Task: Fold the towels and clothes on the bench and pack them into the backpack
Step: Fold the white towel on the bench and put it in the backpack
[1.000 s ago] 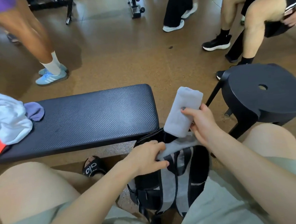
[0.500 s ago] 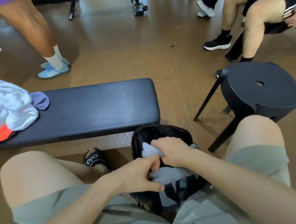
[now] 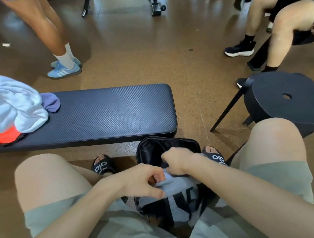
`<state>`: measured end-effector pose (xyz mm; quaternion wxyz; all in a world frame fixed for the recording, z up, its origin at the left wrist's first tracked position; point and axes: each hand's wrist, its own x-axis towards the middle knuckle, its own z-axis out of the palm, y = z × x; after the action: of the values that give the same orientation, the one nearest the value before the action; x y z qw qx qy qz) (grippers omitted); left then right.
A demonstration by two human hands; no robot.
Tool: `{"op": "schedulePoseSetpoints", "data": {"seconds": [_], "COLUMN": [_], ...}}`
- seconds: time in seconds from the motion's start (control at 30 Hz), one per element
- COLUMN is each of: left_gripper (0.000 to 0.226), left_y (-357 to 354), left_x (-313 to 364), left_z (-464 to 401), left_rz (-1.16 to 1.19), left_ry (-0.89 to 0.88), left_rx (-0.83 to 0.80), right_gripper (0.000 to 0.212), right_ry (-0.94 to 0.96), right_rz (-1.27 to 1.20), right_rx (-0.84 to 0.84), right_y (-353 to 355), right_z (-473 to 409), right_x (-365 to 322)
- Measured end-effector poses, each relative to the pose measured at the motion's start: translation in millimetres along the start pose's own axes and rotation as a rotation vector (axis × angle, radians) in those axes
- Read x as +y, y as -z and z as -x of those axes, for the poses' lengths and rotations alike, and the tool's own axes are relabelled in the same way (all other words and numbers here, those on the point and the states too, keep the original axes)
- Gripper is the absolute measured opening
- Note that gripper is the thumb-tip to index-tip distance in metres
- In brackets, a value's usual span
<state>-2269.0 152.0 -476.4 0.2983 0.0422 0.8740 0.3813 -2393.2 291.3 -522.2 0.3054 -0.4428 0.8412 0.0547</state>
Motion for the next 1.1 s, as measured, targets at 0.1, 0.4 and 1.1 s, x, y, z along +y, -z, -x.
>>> {"op": "schedulePoseSetpoints", "data": {"seconds": [0.1, 0.4, 1.1], "left_gripper": [0.02, 0.008, 0.032], "left_y": [15, 82, 219], "left_x": [-3, -46, -271], "left_z": [-6, 1, 78], "left_rz": [0.025, 0.002, -0.061], "left_ry": [0.052, 0.249, 0.813], "left_rx": [0.009, 0.239, 1.349], "right_gripper": [0.021, 0.016, 0.036], "right_ry": [0.034, 0.132, 0.231], "right_rz": [-0.047, -0.257, -0.663], "right_rx": [0.094, 0.362, 0.309], "right_y": [33, 100, 161], "right_z": [-4, -61, -245], "right_x": [7, -32, -183]}}
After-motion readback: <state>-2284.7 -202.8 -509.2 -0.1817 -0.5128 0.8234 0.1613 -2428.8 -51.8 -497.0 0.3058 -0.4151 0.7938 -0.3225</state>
